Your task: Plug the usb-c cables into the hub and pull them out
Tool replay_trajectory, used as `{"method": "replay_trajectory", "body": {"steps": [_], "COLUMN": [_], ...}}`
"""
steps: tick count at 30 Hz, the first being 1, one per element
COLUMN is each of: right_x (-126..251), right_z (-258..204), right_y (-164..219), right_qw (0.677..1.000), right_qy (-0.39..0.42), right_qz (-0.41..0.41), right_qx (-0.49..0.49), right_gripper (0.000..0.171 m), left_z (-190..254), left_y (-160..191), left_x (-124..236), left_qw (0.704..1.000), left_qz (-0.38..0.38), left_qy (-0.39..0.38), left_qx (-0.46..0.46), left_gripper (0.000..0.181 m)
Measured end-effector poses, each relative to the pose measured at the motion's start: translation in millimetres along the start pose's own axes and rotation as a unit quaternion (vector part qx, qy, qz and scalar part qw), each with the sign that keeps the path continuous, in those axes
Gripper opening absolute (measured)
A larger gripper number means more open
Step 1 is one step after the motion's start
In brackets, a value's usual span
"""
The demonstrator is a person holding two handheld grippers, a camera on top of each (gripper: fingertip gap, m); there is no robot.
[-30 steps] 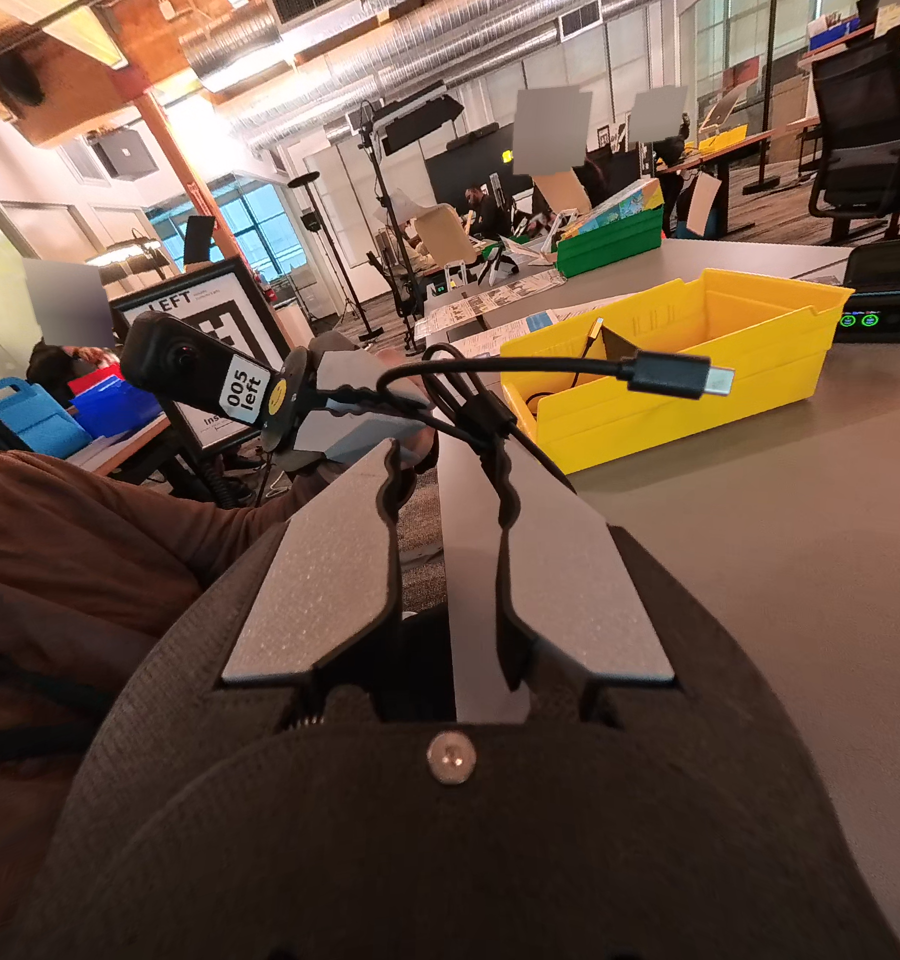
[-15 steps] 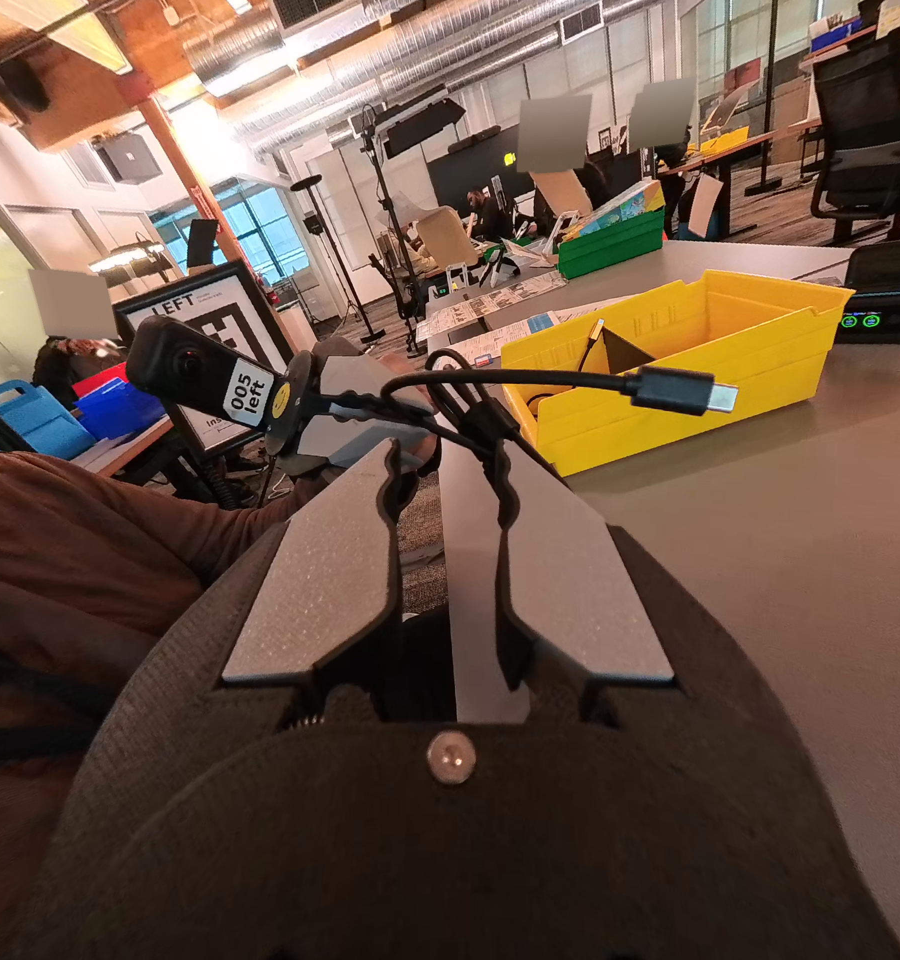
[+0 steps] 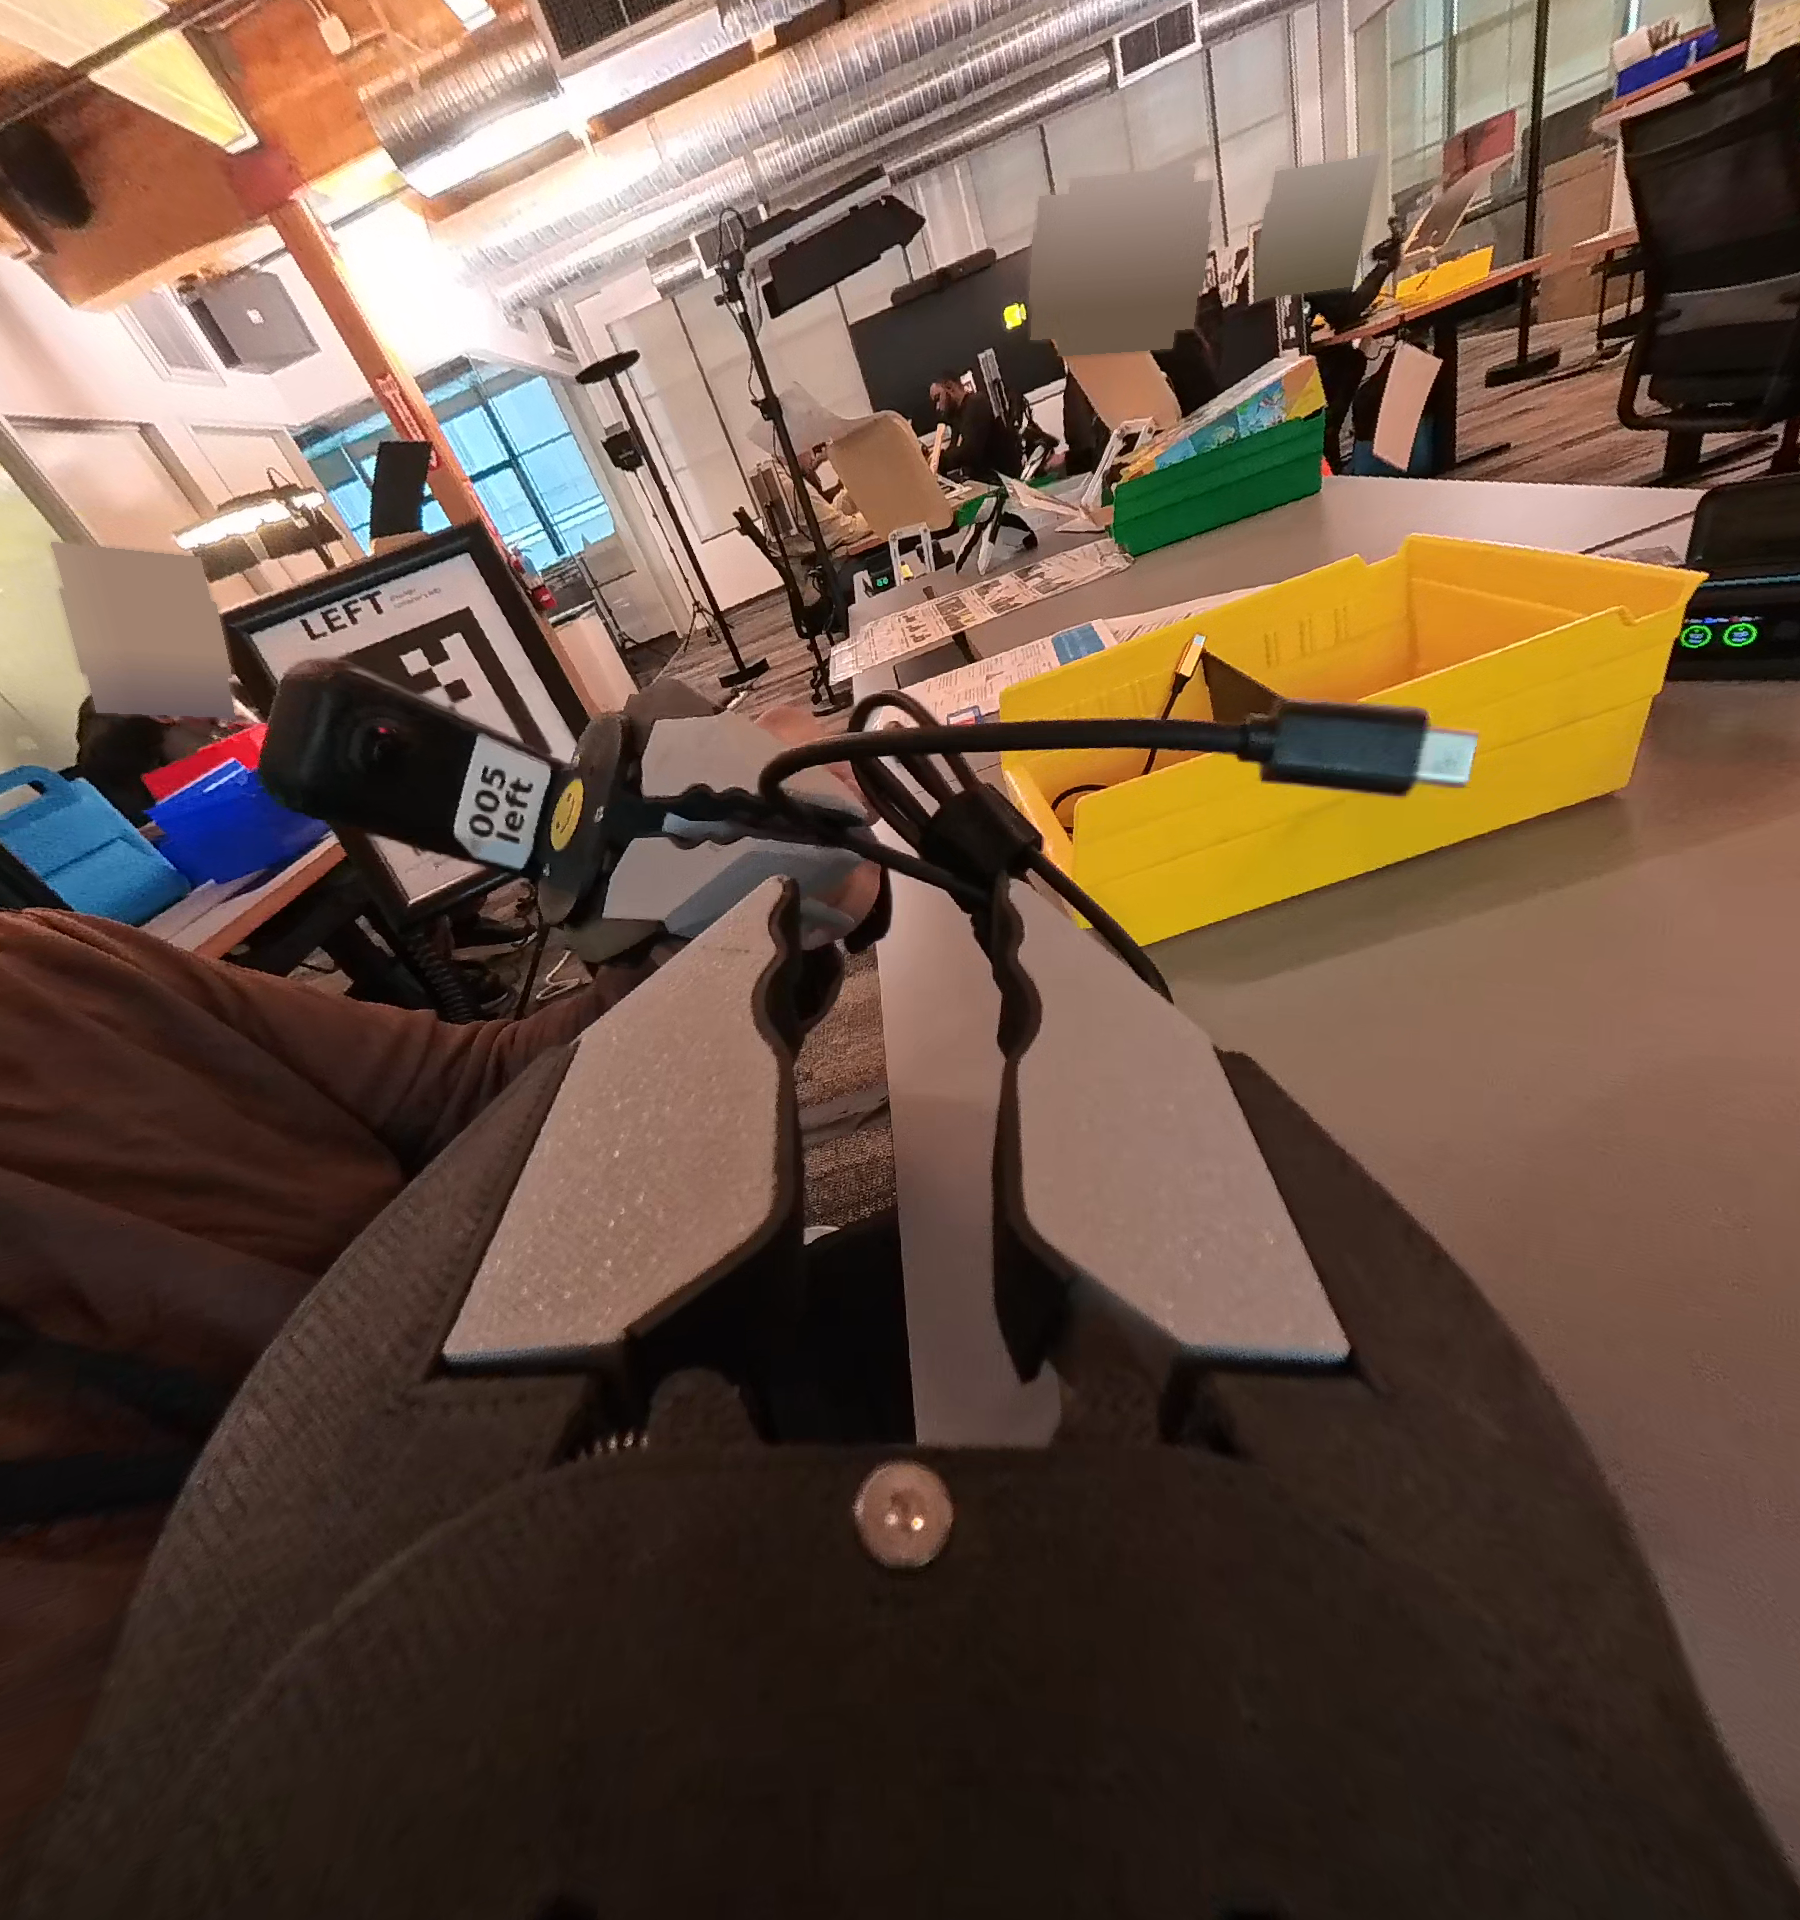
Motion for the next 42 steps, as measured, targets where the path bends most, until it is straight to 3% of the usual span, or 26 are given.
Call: {"method": "replay_trajectory", "body": {"steps": [1, 9, 19, 25, 27, 31, 36, 39, 42], "right_x": [-0.5, 2.5, 2.8, 4.1, 6.5, 10.9, 26.3, 35.5, 37.3], "right_z": [0.3, -5.1, -24.7, -28.2, -29.2, -23.6, -0.6, 20.1, 45.5], "right_y": [0.4, -3.0, -10.1, -10.7, -11.2, -11.5, -7.1, 2.2, 21.6], "right_qw": [1.000, 1.000, 0.999, 0.999, 0.998, 0.988, 0.927, 0.843, 0.754], "right_qy": [0.000, 0.008, -0.034, -0.024, -0.003, 0.121, 0.341, 0.481, 0.560], "right_qz": [-0.002, -0.001, 0.009, 0.009, 0.002, -0.025, -0.082, -0.175, -0.291], "right_qx": [-0.002, 0.003, 0.031, 0.045, 0.057, 0.093, 0.131, 0.167, 0.179], "right_gripper": [0.034, 0.038, 0.043, 0.010, 0.007, 0.009, 0.001, 0.001, 0.004], "left_z": [0.9, 9.9, 26.1, 36.8, 38.7, 35.4, 22.9, 8.8, -2.6], "left_y": [-0.4, -6.6, -6.2, -3.0, -0.4, 4.8, 8.4, 9.6, 16.3], "left_x": [0.3, 11.2, 4.1, -2.5, -6.0, -12.4, -9.2, -7.5, -8.7], "left_qw": [1.000, 0.987, 0.983, 0.985, 0.987, 0.993, 0.999, 1.000, 0.996], "left_qz": [0.006, 0.092, 0.073, 0.055, 0.038, 0.008, 0.007, -0.010, -0.040], "left_qy": [-0.005, -0.106, -0.092, -0.065, -0.056, -0.034, -0.011, -0.011, -0.003], "left_qx": [-0.005, -0.082, -0.138, -0.152, -0.147, -0.109, -0.039, 0.019, 0.076], "left_gripper": [0.003, 0.003, 0.003, 0.003, 0.003, 0.003, 0.000, 0.000, 0.000]}}
Point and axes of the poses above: each gripper's, where its closed fingertips meet, x back along the fingers, y out of its underside, z = x × y across the jaws, the point moved 8 cm from there along x, back along the fingers, and after that the axes turned 11 degrees about -z, right-handed, at the moved point
